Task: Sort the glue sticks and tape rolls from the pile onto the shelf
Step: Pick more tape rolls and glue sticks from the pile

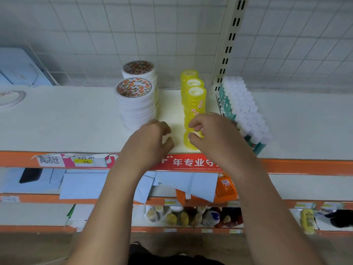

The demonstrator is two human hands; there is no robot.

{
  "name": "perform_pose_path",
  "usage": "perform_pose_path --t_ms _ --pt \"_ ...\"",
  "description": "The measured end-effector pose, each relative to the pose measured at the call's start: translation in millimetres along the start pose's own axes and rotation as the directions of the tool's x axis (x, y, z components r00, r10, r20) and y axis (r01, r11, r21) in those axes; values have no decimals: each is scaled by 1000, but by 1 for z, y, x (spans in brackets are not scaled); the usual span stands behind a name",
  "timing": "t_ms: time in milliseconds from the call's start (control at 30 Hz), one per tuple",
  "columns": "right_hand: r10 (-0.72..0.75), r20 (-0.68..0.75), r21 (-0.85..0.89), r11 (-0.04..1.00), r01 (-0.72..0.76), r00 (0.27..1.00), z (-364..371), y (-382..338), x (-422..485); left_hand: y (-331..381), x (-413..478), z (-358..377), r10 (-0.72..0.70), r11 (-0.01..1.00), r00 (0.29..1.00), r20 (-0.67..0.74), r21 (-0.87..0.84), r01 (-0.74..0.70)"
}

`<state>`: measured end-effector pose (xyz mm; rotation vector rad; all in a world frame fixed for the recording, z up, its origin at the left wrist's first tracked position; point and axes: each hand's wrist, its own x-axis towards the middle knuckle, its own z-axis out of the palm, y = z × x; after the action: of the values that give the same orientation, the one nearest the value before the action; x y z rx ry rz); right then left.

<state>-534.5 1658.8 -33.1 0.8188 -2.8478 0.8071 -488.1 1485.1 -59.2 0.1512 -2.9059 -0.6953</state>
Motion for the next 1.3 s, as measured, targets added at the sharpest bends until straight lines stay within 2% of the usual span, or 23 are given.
perform_pose_path --t_ms 67,200,367,500,667,900,1300 --pt "-54 -19 72 996 55 998 2 -26 2 -10 -14 -15 -9 999 999 -40 -50 7" --pt "-171 31 142 976 165 985 25 -81 15 -50 -43 -48 -146 982 980 -133 -138 128" --pt "-311 115 162 943 291 944 78 -153 40 -129 -74 -86 -307 950 928 -210 -118 288" --pt "-328 173 184 937 297 929 128 -210 65 -197 -89 -113 -372 928 893 -255 -72 366" --pt "-309 171 197 941 274 936 182 -277 99 -281 -87 -151 -363 929 890 -275 -38 367" --pt "-267 196 183 955 233 944 249 -361 147 -388 -67 -202 -358 928 908 -218 27 372" --pt "-213 270 87 977 197 939 308 -423 233 -487 -17 -239 -311 948 939 -148 21 317"
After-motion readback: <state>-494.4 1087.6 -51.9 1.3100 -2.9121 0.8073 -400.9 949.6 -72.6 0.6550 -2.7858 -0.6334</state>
